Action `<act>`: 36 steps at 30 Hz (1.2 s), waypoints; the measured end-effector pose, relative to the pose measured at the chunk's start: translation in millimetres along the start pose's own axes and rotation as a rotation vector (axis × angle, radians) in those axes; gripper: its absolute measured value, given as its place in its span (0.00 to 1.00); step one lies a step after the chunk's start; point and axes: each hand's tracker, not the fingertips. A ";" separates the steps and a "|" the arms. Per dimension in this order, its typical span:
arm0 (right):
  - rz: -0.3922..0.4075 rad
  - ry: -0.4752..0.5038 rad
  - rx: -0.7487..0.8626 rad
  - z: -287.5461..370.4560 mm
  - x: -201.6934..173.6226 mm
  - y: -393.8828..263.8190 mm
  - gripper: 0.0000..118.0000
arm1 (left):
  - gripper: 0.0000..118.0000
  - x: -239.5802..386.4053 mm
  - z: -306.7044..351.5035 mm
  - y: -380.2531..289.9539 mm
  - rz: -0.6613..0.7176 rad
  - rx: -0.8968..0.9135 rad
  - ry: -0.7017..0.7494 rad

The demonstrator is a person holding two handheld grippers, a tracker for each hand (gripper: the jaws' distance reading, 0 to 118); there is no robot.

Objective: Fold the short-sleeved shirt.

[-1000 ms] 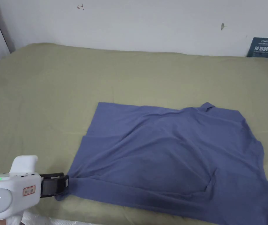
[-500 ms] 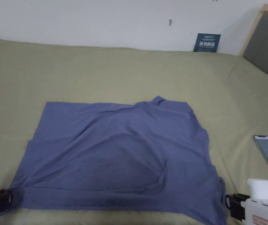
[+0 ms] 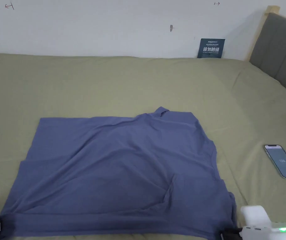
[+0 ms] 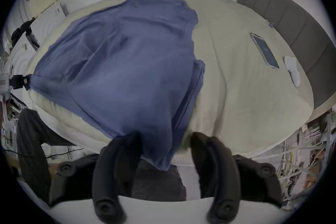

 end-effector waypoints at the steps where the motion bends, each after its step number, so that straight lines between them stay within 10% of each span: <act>1: -0.003 0.003 0.019 5.1 1.2 1.1 0.32 | 0.02 0.2 0.7 -0.4 -0.001 0.000 0.004; 3: -0.056 0.015 0.106 16.3 5.2 5.1 0.01 | 0.02 -2.2 2.9 3.0 0.000 0.009 0.002; 14: -0.056 0.050 0.215 52.2 4.1 91.9 0.01 | 0.02 -1.8 11.9 75.3 0.008 0.085 -0.065; 30: -0.139 0.085 0.055 -59.6 30.1 235.2 0.01 | 0.02 20.0 -101.7 190.1 -0.026 -0.008 -0.058; 32: -0.189 0.095 0.042 -65.3 32.0 231.9 0.20 | 0.30 14.3 -111.7 195.5 0.001 -0.036 -0.094; 34: -0.211 0.078 0.049 -64.3 35.0 221.8 0.98 | 0.88 9.2 -108.8 193.3 0.043 -0.004 -0.046; 36: -0.222 0.099 0.090 -55.9 35.1 214.3 0.92 | 0.89 5.6 -96.0 189.0 0.060 0.015 -0.046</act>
